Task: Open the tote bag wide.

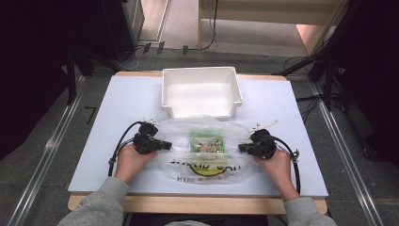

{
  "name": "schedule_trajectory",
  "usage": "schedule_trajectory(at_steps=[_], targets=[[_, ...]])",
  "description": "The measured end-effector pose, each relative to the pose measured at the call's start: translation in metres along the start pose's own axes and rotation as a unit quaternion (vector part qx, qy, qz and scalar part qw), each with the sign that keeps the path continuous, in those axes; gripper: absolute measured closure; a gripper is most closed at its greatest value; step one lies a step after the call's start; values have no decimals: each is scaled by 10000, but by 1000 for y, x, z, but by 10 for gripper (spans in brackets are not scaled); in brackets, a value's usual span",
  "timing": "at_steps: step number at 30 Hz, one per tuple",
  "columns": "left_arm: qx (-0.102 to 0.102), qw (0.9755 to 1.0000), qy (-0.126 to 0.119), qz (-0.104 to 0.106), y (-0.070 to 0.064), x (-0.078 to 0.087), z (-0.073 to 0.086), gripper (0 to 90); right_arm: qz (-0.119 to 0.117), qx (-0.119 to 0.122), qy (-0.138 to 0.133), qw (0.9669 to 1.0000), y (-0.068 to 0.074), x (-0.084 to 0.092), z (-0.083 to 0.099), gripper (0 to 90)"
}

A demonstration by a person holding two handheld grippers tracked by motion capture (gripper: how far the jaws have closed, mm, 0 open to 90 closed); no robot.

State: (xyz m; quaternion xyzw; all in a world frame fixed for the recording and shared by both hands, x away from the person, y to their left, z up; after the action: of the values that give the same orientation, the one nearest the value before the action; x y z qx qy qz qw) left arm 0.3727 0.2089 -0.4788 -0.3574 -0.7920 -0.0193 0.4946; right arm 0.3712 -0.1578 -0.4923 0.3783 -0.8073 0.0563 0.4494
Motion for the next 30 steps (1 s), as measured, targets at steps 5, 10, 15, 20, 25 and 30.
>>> schedule_trajectory(at_steps=[5,10,15,20,25,30], targets=[[164,9998,43,-46,7,4,3,900,154,-121,-5,9998,-3,3,3,900],[270,9995,45,-143,13,9,6,900,284,-350,-7,9990,-7,9,8,900],[534,9981,2,-297,25,18,10,900,527,-798,-13,9954,-21,22,18,900],[669,9968,-79,-435,32,22,11,900,684,-1070,2,9919,-30,31,25,900],[673,9965,-87,-495,33,23,11,900,830,-1031,45,9912,-34,36,29,900],[611,9968,-109,-495,34,23,11,900,943,-999,92,9905,-36,38,30,900]])
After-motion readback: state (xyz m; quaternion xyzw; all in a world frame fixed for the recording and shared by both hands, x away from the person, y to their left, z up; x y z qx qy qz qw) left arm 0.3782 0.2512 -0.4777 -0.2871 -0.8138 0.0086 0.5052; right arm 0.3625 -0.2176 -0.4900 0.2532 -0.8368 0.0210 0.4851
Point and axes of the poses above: each handheld gripper's, and its own axes: x roughly backward along the jaws, z roughly out of its underside, y roughly to its left, the point moved 3 cm from there along -x, roughly forward along the jaws, and after that the axes turned 2 degrees about -z, right-handed, at the moved point
